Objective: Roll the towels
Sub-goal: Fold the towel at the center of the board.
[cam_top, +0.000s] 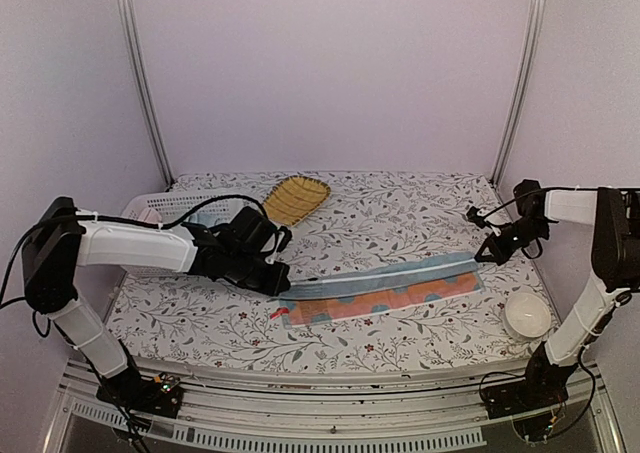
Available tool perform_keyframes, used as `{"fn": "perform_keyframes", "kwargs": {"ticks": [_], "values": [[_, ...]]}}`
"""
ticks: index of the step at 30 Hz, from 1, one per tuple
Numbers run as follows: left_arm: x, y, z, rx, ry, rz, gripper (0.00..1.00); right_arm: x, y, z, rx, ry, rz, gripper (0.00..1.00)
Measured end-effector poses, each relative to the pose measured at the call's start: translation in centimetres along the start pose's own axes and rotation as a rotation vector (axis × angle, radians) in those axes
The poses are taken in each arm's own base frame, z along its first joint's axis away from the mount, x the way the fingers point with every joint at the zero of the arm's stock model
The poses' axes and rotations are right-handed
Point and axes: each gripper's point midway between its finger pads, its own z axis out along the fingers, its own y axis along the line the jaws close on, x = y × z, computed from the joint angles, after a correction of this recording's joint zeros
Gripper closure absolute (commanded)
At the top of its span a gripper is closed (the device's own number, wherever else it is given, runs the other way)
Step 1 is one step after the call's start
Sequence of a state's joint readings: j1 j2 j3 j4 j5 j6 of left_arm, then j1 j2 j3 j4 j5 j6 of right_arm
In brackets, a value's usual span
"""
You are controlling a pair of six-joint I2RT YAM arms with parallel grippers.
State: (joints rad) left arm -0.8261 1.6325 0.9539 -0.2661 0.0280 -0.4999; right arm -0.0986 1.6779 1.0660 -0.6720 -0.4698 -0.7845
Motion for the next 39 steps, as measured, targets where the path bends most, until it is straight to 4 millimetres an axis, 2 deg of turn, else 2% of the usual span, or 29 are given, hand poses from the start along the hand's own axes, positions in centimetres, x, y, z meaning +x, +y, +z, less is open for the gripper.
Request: {"fn": "perform_keyframes", "kwargs": {"ticks": [6,13,18,21,24,26,31,33,35,39], "values": [[2.2,0.2,0.4,0.005,0.055,0.022,0.99,2.2,1.0,0.9,-0.022,0.055,0.004,0.98],[4.5,-0.9,0.7,0.042,0.108,0.099,0.94,3.4,1.5,1.1,-0.027,0.082,-0.009,0.97],[5.4,-1.7,0.8,0.067,0.129,0.144,0.69,4.3,1.7,1.4,-0.027,0.11,-0.012,0.84],[6.4,-2.1,0.8,0.08,0.15,0.176,0.65,5.0,2.0,1.4,-0.032,0.128,-0.021,0.7],[7.3,-2.6,0.0,0.1,0.154,0.206,0.63,4.9,2.5,0.7,-0.036,0.124,-0.038,0.65],[7.2,-2.9,-0.9,0.112,0.134,0.224,0.63,4.4,3.0,-0.1,-0.044,0.109,-0.05,0.63],[4.8,-4.0,-2.7,0.14,0.044,0.254,0.63,1.6,3.0,-1.9,-0.06,0.045,-0.075,0.61],[4.1,-4.6,-2.5,0.149,0.035,0.266,0.66,0.5,2.7,-2.4,-0.056,0.022,-0.083,0.61],[3.3,-4.8,-2.0,0.142,0.029,0.267,0.74,-0.2,2.1,-2.4,-0.049,0.011,-0.077,0.62],[1.9,-4.1,0.0,0.102,0.043,0.222,0.79,-0.6,0.9,-1.1,-0.06,0.022,-0.017,0.72]]}}
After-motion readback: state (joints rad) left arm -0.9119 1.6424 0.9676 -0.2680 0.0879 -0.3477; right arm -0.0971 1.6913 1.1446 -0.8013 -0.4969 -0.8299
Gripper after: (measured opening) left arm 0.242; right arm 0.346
